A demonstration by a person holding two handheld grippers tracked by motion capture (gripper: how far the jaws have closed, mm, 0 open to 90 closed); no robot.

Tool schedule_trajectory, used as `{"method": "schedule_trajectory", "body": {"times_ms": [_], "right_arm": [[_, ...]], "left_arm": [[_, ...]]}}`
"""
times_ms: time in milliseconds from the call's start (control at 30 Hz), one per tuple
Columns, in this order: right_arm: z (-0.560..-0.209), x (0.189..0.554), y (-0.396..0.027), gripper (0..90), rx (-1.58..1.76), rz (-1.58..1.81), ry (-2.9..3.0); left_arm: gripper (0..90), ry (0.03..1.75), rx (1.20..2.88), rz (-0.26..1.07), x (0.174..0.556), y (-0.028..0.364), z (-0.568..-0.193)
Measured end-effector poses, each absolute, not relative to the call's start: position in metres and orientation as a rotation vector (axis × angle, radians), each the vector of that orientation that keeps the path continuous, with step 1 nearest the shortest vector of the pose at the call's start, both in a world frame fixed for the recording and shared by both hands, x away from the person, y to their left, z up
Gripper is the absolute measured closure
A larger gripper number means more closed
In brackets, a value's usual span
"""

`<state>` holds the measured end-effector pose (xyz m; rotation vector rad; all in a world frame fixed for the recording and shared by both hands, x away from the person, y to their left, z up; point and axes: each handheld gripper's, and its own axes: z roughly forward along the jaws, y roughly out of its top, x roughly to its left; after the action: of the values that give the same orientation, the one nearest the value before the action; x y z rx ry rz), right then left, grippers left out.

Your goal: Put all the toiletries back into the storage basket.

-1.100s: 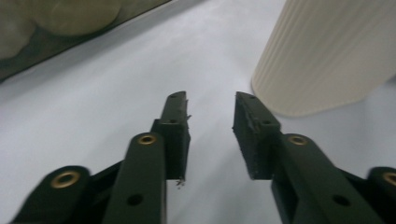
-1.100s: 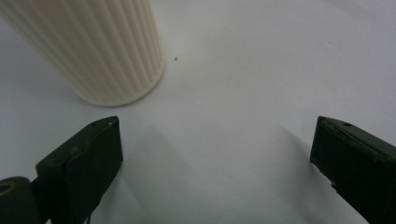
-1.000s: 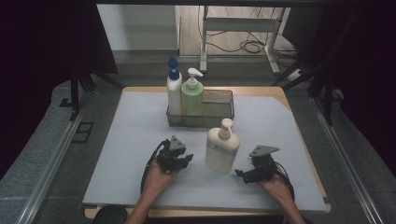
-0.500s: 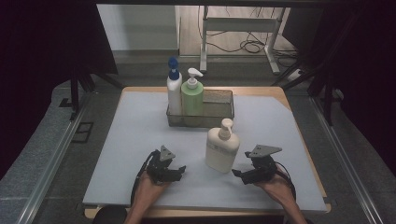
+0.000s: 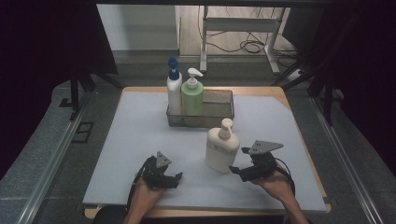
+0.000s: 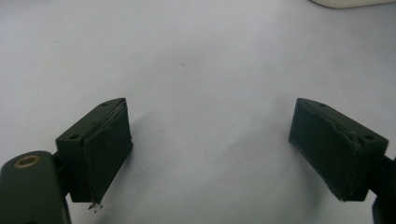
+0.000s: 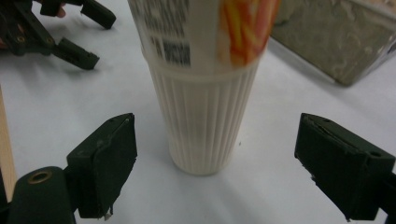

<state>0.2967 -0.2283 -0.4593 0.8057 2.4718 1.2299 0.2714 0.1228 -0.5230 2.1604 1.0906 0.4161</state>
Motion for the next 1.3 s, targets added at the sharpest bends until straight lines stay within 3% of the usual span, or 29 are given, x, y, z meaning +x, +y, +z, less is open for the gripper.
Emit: {"method": "schedule_trajectory", "body": {"times_ms": [767, 1300], "right_arm": [[-0.427, 0.318, -0.194, 18.5, 0.765, 1.306, 2.446], [-0.421, 0.321, -0.184, 35.9, 0.74, 1.302, 2.447]], "left_arm": [[13.0, 1.09, 2.159, 0.401, 0.272, 0.124, -0.524], [13.0, 1.09, 2.159, 0.402, 0.272, 0.124, -0.524]]}}
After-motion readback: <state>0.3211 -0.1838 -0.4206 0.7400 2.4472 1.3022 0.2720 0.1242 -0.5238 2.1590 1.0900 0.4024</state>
